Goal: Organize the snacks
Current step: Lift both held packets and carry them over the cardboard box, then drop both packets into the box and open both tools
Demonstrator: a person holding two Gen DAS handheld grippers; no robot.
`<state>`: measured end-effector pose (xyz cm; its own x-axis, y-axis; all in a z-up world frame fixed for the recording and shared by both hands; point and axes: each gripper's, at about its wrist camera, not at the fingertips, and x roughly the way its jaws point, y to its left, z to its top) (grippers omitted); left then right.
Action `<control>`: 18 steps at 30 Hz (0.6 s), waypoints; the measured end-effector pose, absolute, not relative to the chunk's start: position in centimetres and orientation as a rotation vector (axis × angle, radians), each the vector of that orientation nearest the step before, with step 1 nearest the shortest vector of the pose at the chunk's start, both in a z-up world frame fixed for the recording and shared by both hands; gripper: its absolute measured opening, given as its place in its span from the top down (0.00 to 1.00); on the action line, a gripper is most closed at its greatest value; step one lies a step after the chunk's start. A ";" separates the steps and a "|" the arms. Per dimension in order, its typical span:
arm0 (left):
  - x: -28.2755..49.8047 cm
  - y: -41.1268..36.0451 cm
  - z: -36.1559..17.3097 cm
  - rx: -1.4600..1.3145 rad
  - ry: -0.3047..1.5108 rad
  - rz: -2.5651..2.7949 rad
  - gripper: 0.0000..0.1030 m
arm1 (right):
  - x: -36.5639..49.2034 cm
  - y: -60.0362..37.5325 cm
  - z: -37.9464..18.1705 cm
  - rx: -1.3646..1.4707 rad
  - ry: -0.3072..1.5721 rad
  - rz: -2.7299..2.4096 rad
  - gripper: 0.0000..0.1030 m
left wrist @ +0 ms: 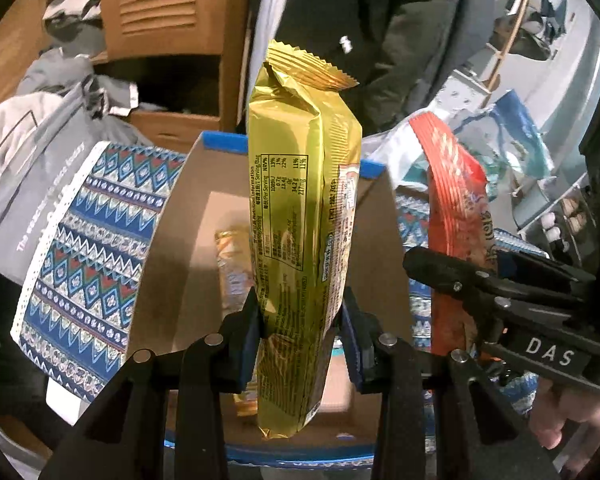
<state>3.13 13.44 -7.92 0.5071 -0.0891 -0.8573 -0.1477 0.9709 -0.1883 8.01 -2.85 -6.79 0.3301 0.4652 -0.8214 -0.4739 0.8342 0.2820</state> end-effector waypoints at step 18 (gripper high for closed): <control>3.1 15.8 -8.6 -0.269 1.061 0.121 0.46 | 9.0 0.6 -8.6 0.007 1.128 0.666 0.30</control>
<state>3.06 15.84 -8.57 0.4850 -0.0306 -0.8740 -0.2271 0.9607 -0.1597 8.99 0.59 -8.64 0.2577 0.4948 -0.8299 -0.4880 0.8080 0.3302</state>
